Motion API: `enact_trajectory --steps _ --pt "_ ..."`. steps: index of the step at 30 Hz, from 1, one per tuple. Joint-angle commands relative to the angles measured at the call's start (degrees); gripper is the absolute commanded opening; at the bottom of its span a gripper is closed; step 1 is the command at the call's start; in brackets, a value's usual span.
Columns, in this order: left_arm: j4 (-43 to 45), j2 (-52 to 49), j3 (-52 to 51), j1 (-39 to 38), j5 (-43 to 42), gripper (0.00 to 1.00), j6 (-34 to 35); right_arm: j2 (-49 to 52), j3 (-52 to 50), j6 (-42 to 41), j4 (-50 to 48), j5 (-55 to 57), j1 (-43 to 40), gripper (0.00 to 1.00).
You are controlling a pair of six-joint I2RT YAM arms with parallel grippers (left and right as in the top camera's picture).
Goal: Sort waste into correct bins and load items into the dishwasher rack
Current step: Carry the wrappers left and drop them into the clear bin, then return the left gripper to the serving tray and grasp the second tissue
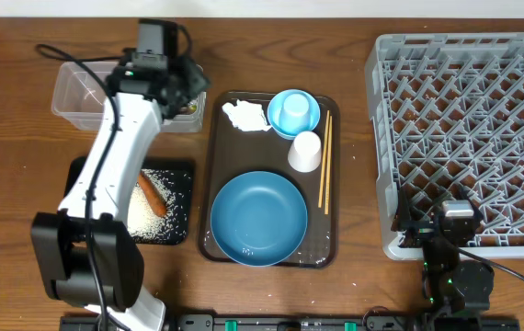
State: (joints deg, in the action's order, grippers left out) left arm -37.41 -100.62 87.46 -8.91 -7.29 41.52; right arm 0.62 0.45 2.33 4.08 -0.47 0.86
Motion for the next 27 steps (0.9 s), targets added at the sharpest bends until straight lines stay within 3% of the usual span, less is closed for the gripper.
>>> enact_trajectory --steps 1,10,17,27 --pt "0.0 1.2 0.4 -4.7 -4.9 0.64 -4.5 -0.2 -0.1 -0.1 0.2 -0.2 -0.4 0.99" --pt "0.5 -3.2 0.4 -11.4 9.4 0.62 8.0 -0.2 -0.1 -0.1 0.2 -0.2 -0.4 0.99" --pt "1.5 -9.7 0.4 -11.5 9.9 0.55 8.3 -0.2 -0.1 -0.1 0.2 -0.2 -0.4 0.99" --pt "2.7 -16.5 0.4 -12.1 9.5 0.55 8.4 -0.2 -0.1 -0.1 0.2 -0.2 -0.4 0.99"
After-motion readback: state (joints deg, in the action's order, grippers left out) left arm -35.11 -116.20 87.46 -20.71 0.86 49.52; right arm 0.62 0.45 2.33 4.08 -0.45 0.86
